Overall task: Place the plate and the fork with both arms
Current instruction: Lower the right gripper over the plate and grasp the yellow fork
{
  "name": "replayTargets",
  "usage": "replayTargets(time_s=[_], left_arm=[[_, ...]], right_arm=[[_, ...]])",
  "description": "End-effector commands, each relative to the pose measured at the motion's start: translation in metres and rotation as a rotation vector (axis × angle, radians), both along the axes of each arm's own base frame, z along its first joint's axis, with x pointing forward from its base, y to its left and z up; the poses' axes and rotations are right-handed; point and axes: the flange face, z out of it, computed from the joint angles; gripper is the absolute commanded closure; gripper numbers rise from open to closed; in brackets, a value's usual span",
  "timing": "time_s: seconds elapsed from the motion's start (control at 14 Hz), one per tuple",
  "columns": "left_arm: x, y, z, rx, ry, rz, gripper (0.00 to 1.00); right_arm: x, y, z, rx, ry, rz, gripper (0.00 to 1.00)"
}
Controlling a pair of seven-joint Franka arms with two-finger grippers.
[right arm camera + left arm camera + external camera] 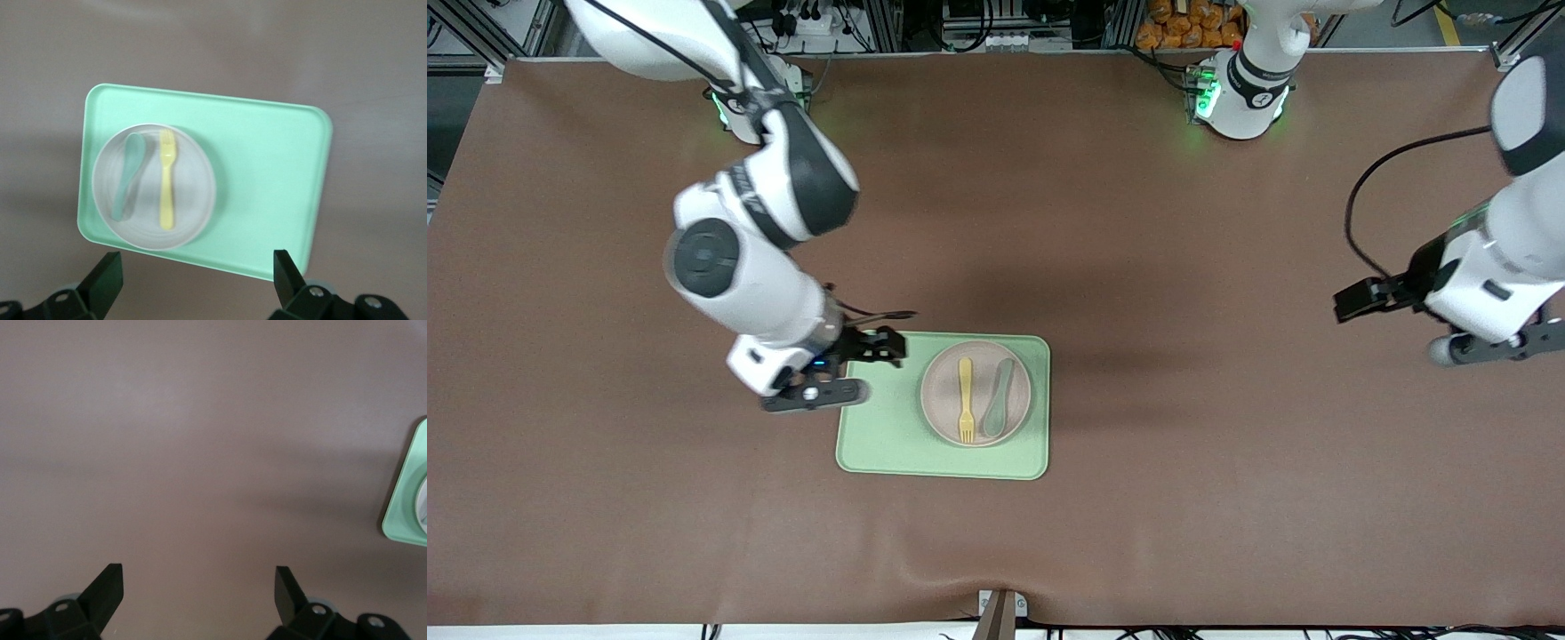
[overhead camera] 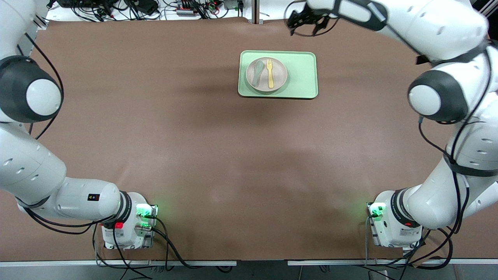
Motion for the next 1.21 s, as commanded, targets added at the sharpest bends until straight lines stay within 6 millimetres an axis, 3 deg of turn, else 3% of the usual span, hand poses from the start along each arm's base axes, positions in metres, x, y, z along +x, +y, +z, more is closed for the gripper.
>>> replayTargets(time_s=[0.0, 0.07, 0.29, 0.5, 0.79, 1.14], left_arm=[[-0.027, 0.018, 0.026, 0.029, -0.005, 0.023, 0.00], [-0.033, 0.029, 0.030, 0.029, -0.011, 0.043, 0.00], [-0.050, 0.032, 0.031, 0.033, -0.036, 0.049, 0.00], [-0.057, 0.032, 0.030, 0.037, -0.039, 0.048, 0.00], [-0.058, 0.030, 0.034, 0.036, -0.047, 0.039, 0.00], [-0.059, 0.032, 0.037, 0.034, -0.049, 0.030, 0.00]], right_arm=[[0.021, 0.018, -0.031, -0.009, -0.044, -0.008, 0.00], [0.020, 0.030, -0.051, -0.008, -0.052, 0.004, 0.00], [0.017, 0.054, -0.105, -0.039, -0.085, 0.003, 0.00], [0.016, 0.057, -0.144, -0.072, -0.087, 0.024, 0.00], [0.000, 0.092, -0.174, -0.078, -0.091, 0.024, 0.06], [-0.012, 0.106, -0.192, -0.110, -0.081, 0.036, 0.23]])
